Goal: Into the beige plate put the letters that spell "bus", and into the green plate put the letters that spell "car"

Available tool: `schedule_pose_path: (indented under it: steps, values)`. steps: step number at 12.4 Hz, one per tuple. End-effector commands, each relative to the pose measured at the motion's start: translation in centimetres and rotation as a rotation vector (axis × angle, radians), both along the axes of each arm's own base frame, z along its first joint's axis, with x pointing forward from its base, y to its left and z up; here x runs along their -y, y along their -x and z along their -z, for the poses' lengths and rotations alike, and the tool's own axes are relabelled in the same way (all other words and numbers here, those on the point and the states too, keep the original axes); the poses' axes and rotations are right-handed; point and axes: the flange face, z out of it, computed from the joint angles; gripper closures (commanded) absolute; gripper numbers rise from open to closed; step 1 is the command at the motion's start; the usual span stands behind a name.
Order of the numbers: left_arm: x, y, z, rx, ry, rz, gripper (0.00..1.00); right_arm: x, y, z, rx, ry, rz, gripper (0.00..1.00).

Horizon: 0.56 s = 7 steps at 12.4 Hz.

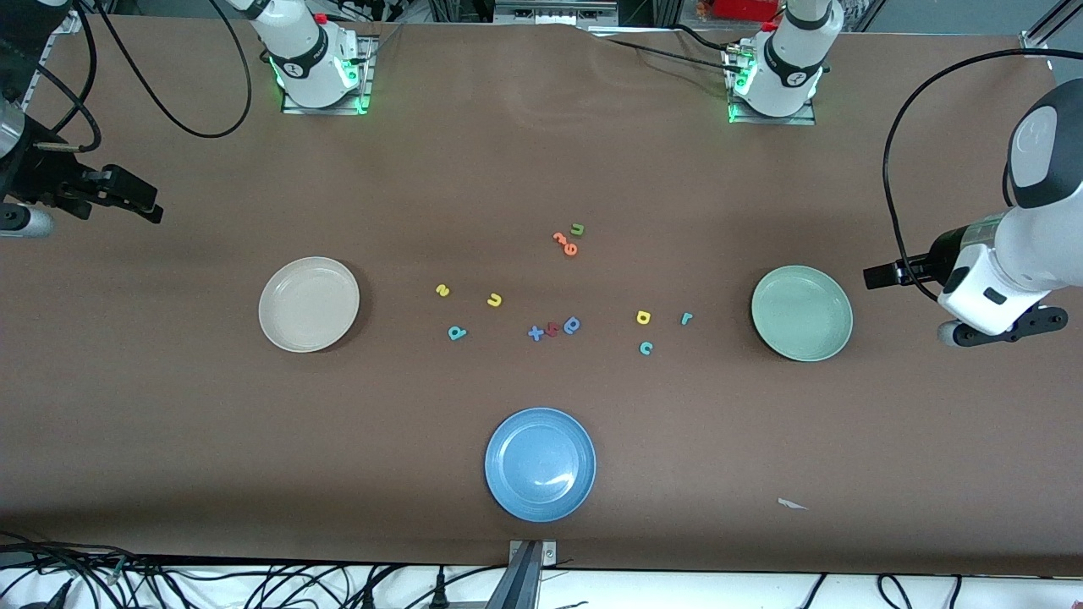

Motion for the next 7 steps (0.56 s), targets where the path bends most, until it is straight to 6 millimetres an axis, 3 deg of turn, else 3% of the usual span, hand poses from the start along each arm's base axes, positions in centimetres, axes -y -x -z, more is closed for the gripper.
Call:
schedule_pose_path:
  steps: [1,7]
  values:
    - [-0.16,-0.46,-0.13,0.020,-0.007,0.021,0.00,-0.09,0.30,-0.10,0.017,0.016,0.002,0.00]
    - [0.03,-0.60,-0.03,0.027,-0.007,0.024,0.00,-0.34,0.24,0.08,0.012,0.016,-0.007,0.00]
